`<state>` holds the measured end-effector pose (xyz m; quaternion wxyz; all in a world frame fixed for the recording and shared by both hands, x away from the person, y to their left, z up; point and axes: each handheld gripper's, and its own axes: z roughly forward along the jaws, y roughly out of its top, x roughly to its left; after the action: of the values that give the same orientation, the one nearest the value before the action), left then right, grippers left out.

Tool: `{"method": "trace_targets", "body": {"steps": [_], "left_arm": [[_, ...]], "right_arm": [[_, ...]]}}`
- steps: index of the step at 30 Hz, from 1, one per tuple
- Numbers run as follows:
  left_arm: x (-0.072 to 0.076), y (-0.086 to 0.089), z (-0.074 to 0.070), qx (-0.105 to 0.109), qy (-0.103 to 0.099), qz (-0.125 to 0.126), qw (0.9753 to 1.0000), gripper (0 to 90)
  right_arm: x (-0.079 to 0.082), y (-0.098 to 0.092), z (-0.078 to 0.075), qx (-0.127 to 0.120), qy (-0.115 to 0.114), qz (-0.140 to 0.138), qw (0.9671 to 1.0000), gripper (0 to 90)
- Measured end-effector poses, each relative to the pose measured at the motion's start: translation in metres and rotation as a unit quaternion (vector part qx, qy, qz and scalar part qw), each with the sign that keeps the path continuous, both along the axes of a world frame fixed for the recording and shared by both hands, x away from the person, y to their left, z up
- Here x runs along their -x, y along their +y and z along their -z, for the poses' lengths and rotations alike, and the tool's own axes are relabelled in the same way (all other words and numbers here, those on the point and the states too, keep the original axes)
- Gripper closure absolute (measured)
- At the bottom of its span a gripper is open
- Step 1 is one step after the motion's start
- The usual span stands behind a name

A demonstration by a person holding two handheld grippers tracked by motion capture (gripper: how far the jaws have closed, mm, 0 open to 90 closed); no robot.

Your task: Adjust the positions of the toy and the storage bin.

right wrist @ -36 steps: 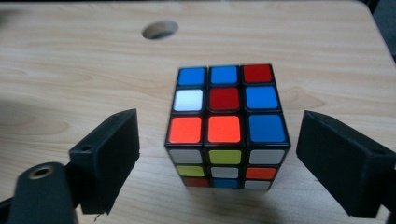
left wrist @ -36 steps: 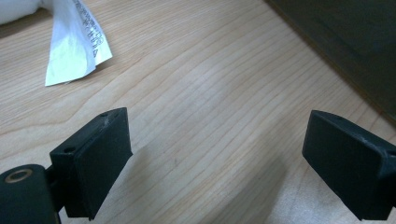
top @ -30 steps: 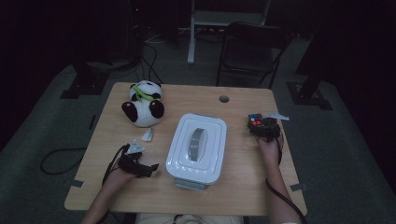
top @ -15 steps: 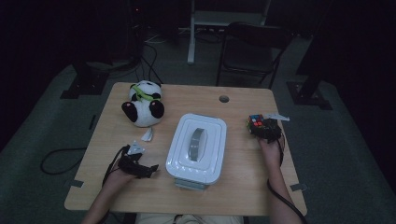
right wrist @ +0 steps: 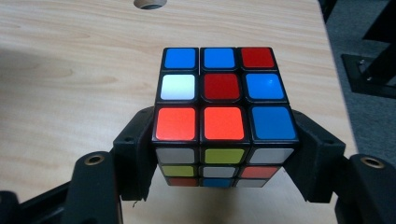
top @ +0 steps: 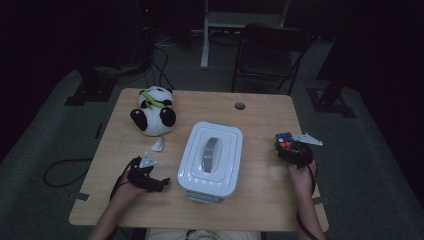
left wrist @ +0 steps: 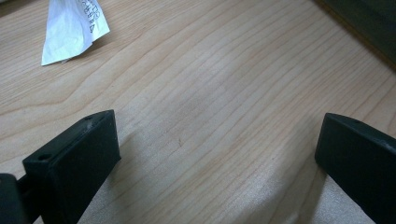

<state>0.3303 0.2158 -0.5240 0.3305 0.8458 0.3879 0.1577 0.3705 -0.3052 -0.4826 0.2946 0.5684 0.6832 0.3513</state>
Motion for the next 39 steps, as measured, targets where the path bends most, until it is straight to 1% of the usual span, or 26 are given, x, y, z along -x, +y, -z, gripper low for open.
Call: {"method": "trace_targets", "body": {"steps": [1, 2, 3, 7, 8, 9, 10, 14, 15, 17, 18, 19, 23, 26, 27, 29, 30, 32, 33, 34, 35, 36, 39], "left_arm": [[0.0, 0.0, 0.0, 0.0, 0.0, 0.0, 1.0, 0.6], [0.0, 0.0, 0.0, 0.0, 0.0, -0.001, 1.0, 0.6], [0.0, 0.0, 0.0, 0.0, 0.0, 0.0, 1.0, 0.6], [0.0, 0.0, 0.0, 0.0, 0.0, -0.001, 1.0, 0.5], [0.0, 0.0, 0.0, 0.0, 0.0, -0.001, 1.0, 0.5], [0.0, 0.0, 0.0, 0.0, 0.0, -0.001, 1.0, 0.5], [0.0, 0.0, 0.0, 0.0, 0.0, -0.001, 1.0, 0.5], [0.001, 0.0, 0.0, 0.0, 0.0, -0.003, 1.0, 0.6], [0.001, -0.001, 0.0, 0.0, 0.0, -0.004, 1.0, 0.6], [0.001, -0.001, 0.0, 0.001, 0.0, -0.006, 1.0, 0.6], [0.002, -0.002, 0.0, 0.001, 0.0, -0.013, 0.9999, 0.6], [0.002, -0.002, 0.0, 0.001, 0.001, -0.015, 0.9999, 0.6], [0.003, -0.002, 0.0, 0.001, 0.001, -0.018, 0.9998, 0.6], [0.005, -0.002, 0.0, 0.002, 0.001, -0.032, 0.9995, 0.6], [0.006, -0.003, 0.0, 0.002, 0.0, -0.037, 0.9993, 0.6], [0.007, -0.003, 0.0, 0.002, 0.0, -0.041, 0.9992, 0.7], [0.007, -0.003, 0.0, 0.003, 0.0, -0.042, 0.9991, 0.6], [0.007, -0.003, 0.0, 0.001, 0.0, -0.041, 0.9992, 0.6], [0.007, -0.003, 0.0, 0.002, 0.0, -0.041, 0.9992, 0.7], [0.007, -0.003, 0.0, 0.002, 0.0, -0.041, 0.9992, 0.6], [0.007, -0.003, 0.0, 0.002, 0.0, -0.041, 0.9992, 0.6], [0.007, -0.003, 0.0, 0.002, -0.001, -0.041, 0.9992, 0.6], [0.007, -0.003, 0.0, 0.002, -0.001, -0.041, 0.9992, 0.6]], "right_arm": [[0.0, 0.0, 0.0, 0.0, 0.0, 0.0, 1.0, 34.0], [0.009, -0.002, 0.0, -0.006, -0.001, -0.002, 1.0, 33.9], [0.009, -0.002, 0.0, -0.006, -0.001, -0.002, 1.0, 33.9], [0.026, -0.005, 0.0, 0.001, -0.005, -0.001, 1.0, 33.9], [0.033, -0.007, 0.001, 0.004, 0.001, 0.003, 1.0, 33.9], [0.033, -0.007, 0.001, 0.004, 0.001, 0.003, 1.0, 33.9], [0.036, -0.008, 0.002, 0.005, 0.001, 0.003, 1.0, 33.9], [0.051, -0.012, 0.004, 0.01, 0.01, 0.004, 0.9999, 33.9], [0.057, -0.014, 0.006, 0.014, 0.016, 0.005, 0.9998, 33.9], [0.057, -0.014, 0.006, 0.014, 0.016, 0.005, 0.9998, 33.9], [0.06, -0.016, 0.006, 0.017, 0.018, 0.006, 0.9997, 33.9], [0.067, -0.018, 0.008, 0.014, 0.025, 0.006, 0.9996, 33.9], [0.073, -0.02, 0.011, 0.016, 0.028, 0.009, 0.9994, 33.9], [0.076, -0.022, 0.014, 0.014, 0.033, 0.011, 0.9993, 33.9], [0.079, -0.022, 0.017, 0.017, 0.035, 0.013, 0.9991, 33.9], [0.08, -0.022, 0.018, 0.017, 0.038, 0.011, 0.9991, 33.9], [0.084, -0.023, 0.021, 0.005, 0.037, 0.009, 0.9993, 33.9], [0.086, -0.024, 0.022, 0.001, 0.035, 0.009, 0.9993, 33.9], [0.091, -0.024, 0.024, 0.001, 0.033, 0.012, 0.9994, 33.9], [0.093, -0.024, 0.025, -0.006, 0.031, 0.012, 0.9994, 33.9], [0.093, -0.024, 0.025, -0.006, 0.031, 0.012, 0.9994, 33.9], [0.097, -0.025, 0.025, -0.007, 0.031, 0.009, 0.9995, 33.9], [0.098, -0.025, 0.024, -0.008, 0.034, 0.009, 0.9994, 33.7]]}}
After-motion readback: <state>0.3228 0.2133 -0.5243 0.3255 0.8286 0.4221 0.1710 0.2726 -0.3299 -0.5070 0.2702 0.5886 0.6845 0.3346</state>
